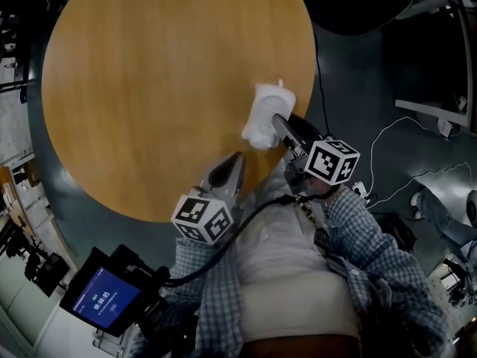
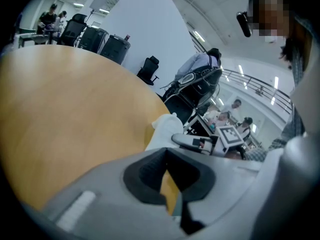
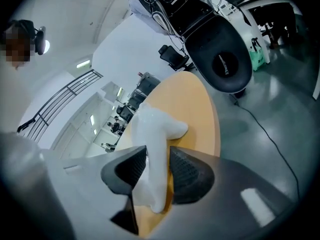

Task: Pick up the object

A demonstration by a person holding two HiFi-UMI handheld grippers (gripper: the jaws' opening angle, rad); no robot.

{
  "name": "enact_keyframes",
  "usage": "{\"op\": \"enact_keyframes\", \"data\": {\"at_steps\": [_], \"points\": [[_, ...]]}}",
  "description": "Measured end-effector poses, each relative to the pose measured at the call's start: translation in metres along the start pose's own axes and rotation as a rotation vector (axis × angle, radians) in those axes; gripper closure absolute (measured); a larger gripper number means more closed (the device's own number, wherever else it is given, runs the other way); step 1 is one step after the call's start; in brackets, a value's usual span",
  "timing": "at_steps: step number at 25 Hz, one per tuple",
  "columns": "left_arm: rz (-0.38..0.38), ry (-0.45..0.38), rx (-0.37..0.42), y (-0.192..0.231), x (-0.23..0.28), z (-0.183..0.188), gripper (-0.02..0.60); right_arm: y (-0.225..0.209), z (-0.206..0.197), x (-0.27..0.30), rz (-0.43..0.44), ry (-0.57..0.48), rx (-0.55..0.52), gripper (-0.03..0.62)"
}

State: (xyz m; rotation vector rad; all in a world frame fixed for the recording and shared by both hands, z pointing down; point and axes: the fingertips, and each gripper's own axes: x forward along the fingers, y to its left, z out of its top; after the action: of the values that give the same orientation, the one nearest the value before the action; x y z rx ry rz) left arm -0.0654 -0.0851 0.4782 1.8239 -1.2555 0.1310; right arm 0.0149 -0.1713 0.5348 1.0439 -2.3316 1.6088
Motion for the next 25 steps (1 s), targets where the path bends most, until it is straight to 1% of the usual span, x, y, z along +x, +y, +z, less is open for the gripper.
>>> {"op": "enact_keyframes", "data": {"at_steps": [2,12,17,25], "points": [[0.004,0.000,-0.004,0.002,-0.001,0.000,0.578,0.001,-0.001,0.000,0.009,-0.003,0.011,0.454],[0.010,-0.014,0.006,0.011,-0.002,0.002,0.578,0.000,0.001,0.000,0.028,-0.047,0.045,0.467],[-0.005,-0.030,0.025,0.013,-0.002,0.007,0.578,0.003,0.008,0.000,0.038,-0.079,0.040,0.467],[-0.031,-0.092,0.067,0.014,0.001,0.029,0.578,0.019,0.029,0.003,0.076,-0.147,0.028,0.467]]}}
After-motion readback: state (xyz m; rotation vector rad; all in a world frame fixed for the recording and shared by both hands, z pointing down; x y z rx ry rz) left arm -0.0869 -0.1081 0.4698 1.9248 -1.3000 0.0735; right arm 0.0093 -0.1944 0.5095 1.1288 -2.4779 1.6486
